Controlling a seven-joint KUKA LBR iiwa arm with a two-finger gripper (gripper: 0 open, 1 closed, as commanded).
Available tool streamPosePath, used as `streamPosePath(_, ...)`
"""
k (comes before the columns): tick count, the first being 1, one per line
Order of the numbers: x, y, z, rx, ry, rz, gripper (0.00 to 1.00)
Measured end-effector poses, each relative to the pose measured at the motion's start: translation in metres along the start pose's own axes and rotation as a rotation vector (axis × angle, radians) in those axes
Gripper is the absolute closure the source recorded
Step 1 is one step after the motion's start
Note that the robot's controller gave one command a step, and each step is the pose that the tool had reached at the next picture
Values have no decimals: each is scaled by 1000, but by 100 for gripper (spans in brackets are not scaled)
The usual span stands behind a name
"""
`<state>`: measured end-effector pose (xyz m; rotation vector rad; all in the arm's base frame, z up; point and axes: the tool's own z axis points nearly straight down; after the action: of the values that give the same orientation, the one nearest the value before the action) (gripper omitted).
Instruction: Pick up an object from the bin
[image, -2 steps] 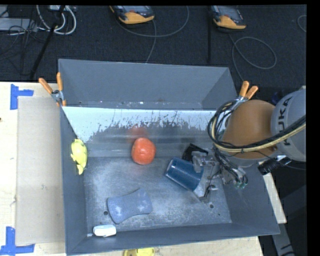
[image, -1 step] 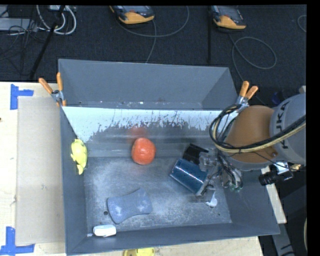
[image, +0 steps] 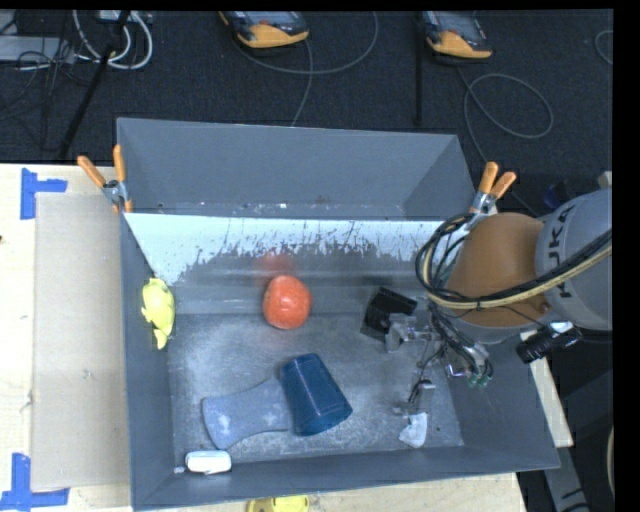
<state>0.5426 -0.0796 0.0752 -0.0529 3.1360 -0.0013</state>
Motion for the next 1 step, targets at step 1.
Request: streamPosePath(1, 10, -7, 3, -2, 5, -61, 0)
